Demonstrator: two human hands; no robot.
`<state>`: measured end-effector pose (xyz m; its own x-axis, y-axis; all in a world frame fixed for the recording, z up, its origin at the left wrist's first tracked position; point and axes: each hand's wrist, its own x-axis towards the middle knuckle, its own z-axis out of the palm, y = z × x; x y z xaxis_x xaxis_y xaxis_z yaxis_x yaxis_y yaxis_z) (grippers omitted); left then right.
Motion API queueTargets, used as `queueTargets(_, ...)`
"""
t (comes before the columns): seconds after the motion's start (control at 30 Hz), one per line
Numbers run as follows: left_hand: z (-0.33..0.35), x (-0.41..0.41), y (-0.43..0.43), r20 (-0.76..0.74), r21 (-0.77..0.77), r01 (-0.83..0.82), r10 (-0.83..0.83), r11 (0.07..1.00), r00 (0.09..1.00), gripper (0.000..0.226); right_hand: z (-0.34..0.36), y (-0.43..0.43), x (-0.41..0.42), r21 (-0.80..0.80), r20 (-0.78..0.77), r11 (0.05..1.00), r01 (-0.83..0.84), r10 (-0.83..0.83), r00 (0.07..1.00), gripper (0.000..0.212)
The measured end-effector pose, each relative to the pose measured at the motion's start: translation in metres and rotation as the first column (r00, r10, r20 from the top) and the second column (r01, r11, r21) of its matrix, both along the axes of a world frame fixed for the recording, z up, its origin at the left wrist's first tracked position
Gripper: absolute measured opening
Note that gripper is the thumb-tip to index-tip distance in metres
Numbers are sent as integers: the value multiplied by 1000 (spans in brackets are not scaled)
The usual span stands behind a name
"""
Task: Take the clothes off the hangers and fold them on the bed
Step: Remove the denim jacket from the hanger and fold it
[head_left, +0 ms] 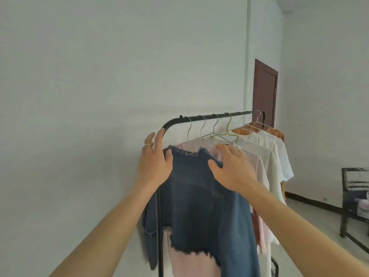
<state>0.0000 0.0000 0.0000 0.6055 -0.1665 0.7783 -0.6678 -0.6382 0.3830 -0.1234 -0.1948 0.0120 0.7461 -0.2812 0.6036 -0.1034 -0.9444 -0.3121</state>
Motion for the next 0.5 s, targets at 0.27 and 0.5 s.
queueTargets(0.27,10,4,-44,-148,-344,-56,4,937,989,49,-11,-24,59,-34,-250,999,-21,12,968,43)
queueTargets(0.5,8,13,-40,-172,-323,-95,40,942,984,50,-6,-31,54,-129,-58,990,59,-67,996,44)
